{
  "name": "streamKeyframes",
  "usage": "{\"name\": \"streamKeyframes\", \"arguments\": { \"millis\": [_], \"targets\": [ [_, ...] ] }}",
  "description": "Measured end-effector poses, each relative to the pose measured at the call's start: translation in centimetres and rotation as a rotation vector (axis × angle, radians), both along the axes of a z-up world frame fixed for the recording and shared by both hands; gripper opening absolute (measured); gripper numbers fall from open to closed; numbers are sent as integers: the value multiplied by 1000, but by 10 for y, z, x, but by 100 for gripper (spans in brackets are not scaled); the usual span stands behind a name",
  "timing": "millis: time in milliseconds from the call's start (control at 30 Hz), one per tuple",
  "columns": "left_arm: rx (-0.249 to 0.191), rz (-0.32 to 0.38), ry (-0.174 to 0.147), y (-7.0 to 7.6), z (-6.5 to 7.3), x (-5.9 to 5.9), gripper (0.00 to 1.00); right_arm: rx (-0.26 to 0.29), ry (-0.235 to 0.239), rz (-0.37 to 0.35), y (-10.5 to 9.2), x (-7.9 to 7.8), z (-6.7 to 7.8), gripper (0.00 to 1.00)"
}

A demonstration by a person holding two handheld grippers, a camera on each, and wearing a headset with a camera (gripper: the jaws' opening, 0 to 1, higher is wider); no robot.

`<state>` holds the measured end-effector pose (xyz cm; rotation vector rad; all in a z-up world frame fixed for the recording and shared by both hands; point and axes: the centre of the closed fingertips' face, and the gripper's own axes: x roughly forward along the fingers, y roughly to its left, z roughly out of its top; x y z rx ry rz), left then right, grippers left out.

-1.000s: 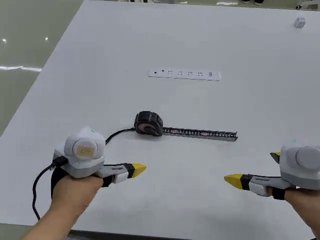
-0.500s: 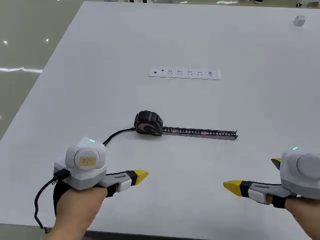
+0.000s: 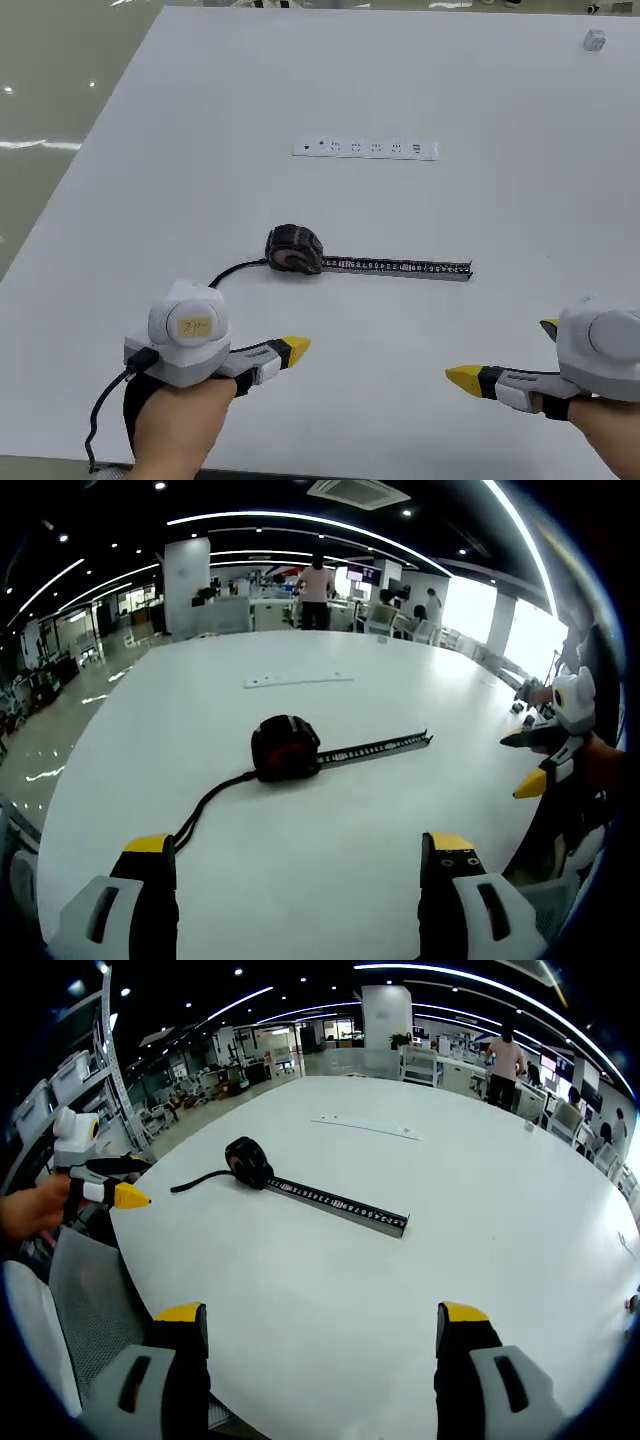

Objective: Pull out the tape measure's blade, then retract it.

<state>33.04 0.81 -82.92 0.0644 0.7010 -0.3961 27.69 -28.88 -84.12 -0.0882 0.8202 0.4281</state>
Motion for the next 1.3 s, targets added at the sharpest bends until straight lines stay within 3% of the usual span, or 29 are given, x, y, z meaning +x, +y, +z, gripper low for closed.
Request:
{"name": "streamKeyframes", "arguments": {
  "millis": [267,767,1300],
  "targets": [
    [10,28,-7,-2,1,6,95,-14,6,12,-2,3,-7,95],
    [9,26,35,-17,-16,18,95,-41,18,40,-8,18,-17,91],
    [12,30,38,-29,-22,41,93,-63,39,86,-6,34,-29,88]
  ]
}}
